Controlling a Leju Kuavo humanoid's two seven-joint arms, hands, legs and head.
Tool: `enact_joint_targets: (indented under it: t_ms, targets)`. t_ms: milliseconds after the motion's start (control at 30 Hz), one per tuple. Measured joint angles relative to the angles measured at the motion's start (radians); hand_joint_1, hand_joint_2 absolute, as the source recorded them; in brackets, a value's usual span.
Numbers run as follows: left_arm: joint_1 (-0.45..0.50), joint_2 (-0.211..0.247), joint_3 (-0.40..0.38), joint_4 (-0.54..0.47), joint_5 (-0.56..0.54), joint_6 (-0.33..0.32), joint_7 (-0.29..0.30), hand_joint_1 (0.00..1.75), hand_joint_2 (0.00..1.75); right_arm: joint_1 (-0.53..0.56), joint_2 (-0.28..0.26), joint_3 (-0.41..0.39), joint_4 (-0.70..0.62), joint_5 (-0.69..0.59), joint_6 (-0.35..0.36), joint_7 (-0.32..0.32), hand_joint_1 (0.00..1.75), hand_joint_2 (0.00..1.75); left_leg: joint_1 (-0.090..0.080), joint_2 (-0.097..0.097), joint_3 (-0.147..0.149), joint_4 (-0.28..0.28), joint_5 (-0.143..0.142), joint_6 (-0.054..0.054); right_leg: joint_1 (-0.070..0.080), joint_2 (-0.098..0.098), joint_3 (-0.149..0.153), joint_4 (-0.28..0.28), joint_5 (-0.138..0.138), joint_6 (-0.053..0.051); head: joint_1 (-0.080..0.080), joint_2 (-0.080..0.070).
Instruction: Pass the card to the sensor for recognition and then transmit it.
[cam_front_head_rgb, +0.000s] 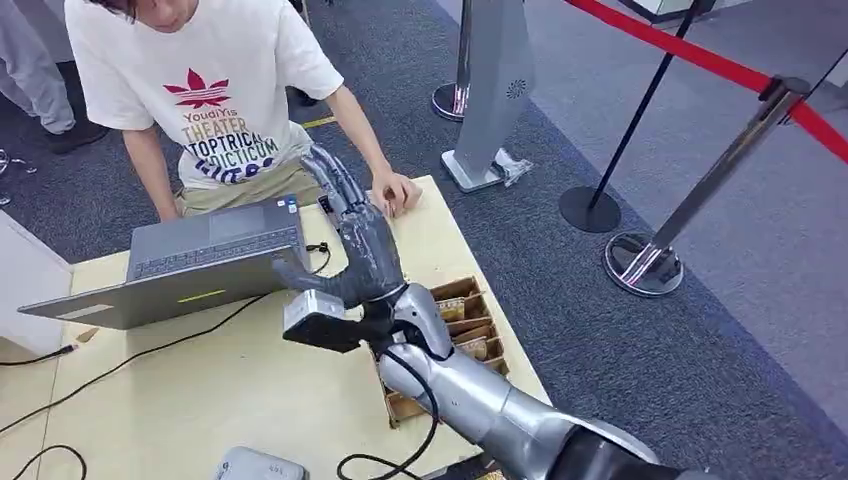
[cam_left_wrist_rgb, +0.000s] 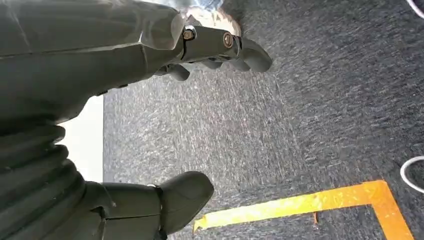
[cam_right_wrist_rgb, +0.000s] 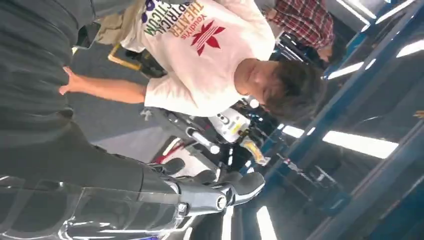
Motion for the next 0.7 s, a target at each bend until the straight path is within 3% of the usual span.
enact_joint_targets:
  t_ms: [33, 100, 233, 267, 533, 567, 667, 700]
  targets:
    - [0.004, 0.001, 0.005, 0.000, 0.005, 0.002, -0.004, 0.00, 1.75, 0.023, -0.013, 0.003, -0.023, 0.018, -0.002, 0.007, 0.33, 1.75, 0.000, 0.000, 0.000, 0.000, 0.000, 0.000, 0.000, 0.000, 0.000, 0.000, 0.000, 0.000, 0.000, 0.000]
    - [0.013, 0.002, 0.011, 0.000, 0.015, 0.006, -0.012, 0.00, 1.75, 0.068, -0.043, 0.005, -0.069, 0.058, -0.005, 0.019, 0.70, 1.75, 0.000, 0.000, 0.000, 0.000, 0.000, 0.000, 0.000, 0.000, 0.000, 0.000, 0.000, 0.000, 0.000, 0.000]
    - [0.026, 0.005, 0.023, 0.000, 0.028, 0.013, -0.019, 0.00, 1.75, 0.142, -0.086, 0.005, -0.139, 0.108, -0.005, 0.040, 0.89, 1.75, 0.000, 0.000, 0.000, 0.000, 0.000, 0.000, 0.000, 0.000, 0.000, 0.000, 0.000, 0.000, 0.000, 0.000]
    - [0.028, 0.005, 0.027, 0.000, 0.032, 0.015, -0.021, 0.00, 1.75, 0.156, -0.092, 0.004, -0.151, 0.122, -0.003, 0.047, 1.29, 1.75, 0.000, 0.000, 0.000, 0.000, 0.000, 0.000, 0.000, 0.000, 0.000, 0.000, 0.000, 0.000, 0.000, 0.000]
    - [0.050, 0.004, 0.056, 0.000, 0.055, 0.031, -0.038, 0.00, 1.75, 0.272, -0.149, -0.039, -0.216, 0.220, 0.026, 0.082, 1.33, 1.75, 0.000, 0.000, 0.000, 0.000, 0.000, 0.000, 0.000, 0.000, 0.000, 0.000, 0.000, 0.000, 0.000, 0.000]
    - [0.053, 0.005, 0.060, 0.000, 0.058, 0.032, -0.042, 0.00, 1.75, 0.283, -0.155, -0.045, -0.219, 0.227, 0.027, 0.085, 1.31, 1.75, 0.000, 0.000, 0.000, 0.000, 0.000, 0.000, 0.000, 0.000, 0.000, 0.000, 0.000, 0.000, 0.000, 0.000]
    - [0.061, 0.004, 0.068, 0.000, 0.065, 0.038, -0.052, 0.00, 1.75, 0.309, -0.172, -0.062, -0.226, 0.251, 0.036, 0.087, 0.99, 1.75, 0.000, 0.000, 0.000, 0.000, 0.000, 0.000, 0.000, 0.000, 0.000, 0.000, 0.000, 0.000, 0.000, 0.000]
    - [0.064, 0.004, 0.071, 0.000, 0.065, 0.039, -0.056, 0.00, 1.75, 0.315, -0.176, -0.067, -0.227, 0.261, 0.038, 0.089, 1.10, 1.75, 0.000, 0.000, 0.000, 0.000, 0.000, 0.000, 0.000, 0.000, 0.000, 0.000, 0.000, 0.000, 0.000, 0.000]
